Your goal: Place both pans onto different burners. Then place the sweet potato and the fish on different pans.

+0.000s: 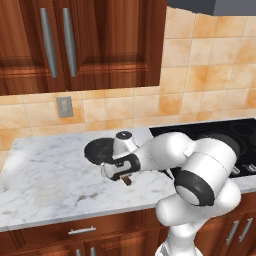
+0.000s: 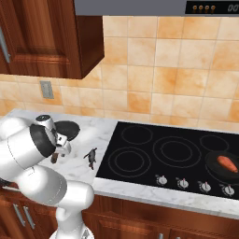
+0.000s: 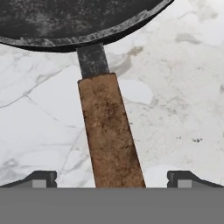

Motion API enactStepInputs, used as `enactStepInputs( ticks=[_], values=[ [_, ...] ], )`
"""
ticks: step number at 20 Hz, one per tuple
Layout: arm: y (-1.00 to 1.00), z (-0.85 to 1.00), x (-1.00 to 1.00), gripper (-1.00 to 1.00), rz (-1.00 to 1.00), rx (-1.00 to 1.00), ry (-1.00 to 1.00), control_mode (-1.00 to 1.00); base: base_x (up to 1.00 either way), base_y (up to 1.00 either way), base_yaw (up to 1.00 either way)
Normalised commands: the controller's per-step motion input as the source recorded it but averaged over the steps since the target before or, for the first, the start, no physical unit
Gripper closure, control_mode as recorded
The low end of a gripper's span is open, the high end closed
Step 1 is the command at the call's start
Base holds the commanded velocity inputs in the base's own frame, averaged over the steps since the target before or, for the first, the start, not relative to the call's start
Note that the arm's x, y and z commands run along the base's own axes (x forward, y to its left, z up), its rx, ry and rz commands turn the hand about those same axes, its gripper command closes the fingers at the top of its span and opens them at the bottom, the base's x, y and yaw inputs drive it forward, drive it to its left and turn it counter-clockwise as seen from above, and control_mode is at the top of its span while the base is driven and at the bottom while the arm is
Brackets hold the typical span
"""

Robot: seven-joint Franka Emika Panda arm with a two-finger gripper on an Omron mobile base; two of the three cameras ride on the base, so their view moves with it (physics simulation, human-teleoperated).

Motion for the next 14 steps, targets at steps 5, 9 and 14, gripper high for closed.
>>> enactStepInputs(
  ticks=[5, 9, 14],
  values=[
    [0.00, -0.06, 0.00, 1.00, 0.00, 0.00, 0.00, -1.00, 0.00, 0.00, 0.00],
    [0.00, 0.00, 0.00, 1.00, 0.00, 0.00, 0.00, -1.00, 0.00, 0.00, 0.00],
    [0.00, 0.00, 0.00, 1.00, 0.00, 0.00, -0.01, -1.00, 0.00, 0.00, 0.00]
  ],
)
